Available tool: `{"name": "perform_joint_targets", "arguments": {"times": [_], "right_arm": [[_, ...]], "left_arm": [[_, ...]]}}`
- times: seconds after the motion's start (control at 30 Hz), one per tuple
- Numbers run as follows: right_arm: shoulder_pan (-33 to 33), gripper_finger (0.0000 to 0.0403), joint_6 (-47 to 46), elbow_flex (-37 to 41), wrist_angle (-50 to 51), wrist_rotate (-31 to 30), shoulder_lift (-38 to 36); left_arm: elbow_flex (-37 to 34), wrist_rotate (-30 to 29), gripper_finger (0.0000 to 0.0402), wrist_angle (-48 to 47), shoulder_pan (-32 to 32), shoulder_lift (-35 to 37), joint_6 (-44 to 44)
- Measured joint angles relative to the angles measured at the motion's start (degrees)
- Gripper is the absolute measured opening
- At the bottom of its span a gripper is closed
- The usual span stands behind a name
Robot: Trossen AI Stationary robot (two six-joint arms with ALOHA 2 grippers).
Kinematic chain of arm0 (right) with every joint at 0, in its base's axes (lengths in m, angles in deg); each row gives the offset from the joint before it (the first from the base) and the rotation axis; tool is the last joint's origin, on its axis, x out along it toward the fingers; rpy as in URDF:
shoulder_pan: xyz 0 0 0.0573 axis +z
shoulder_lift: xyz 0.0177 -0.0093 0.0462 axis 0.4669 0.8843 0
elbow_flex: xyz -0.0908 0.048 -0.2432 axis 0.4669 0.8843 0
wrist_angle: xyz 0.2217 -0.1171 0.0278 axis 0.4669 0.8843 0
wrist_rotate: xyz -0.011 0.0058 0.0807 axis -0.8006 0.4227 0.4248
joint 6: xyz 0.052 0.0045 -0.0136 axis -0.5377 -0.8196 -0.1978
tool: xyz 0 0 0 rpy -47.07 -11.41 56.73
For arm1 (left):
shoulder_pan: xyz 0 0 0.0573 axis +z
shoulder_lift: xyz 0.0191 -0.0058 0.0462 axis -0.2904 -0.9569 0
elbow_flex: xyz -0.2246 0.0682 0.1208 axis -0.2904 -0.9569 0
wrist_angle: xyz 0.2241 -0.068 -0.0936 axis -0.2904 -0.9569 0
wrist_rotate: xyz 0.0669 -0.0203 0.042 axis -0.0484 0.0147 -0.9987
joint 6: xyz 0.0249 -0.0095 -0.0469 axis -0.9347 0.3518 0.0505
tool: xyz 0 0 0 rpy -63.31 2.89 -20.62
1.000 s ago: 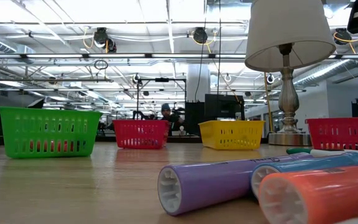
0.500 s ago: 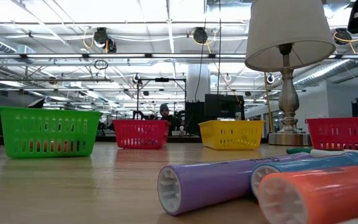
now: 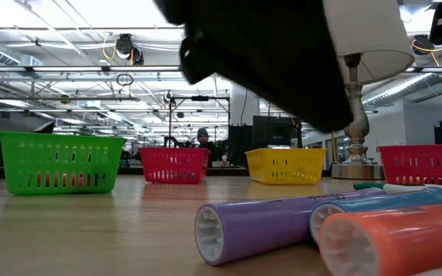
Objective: Pick & Place Markers
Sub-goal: Put the purple highlighter into the green bin
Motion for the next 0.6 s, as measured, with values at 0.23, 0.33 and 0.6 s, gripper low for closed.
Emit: {"name": "perform_joint_targets", "arguments": {"times": [0.23,0.33,0.6], "right_arm": [[0.0,0.0,0.03,0.01,-0.46,-0.02,0.0],[-0.01,0.0,0.03,-0.01,-0.46,-0.04,0.02],[0.0,0.0,0.05,-0.01,-0.46,-0.04,0.0]], "left_arm": [[0.02,7.99,0.011,-5.23,-0.18,0.01,3.07],[0.02,8.12,0.015,-5.97,-0.04,0.0,2.52],[0.03,9.71,0.0188,-6.32,1.72,-0.9,1.55]]}}
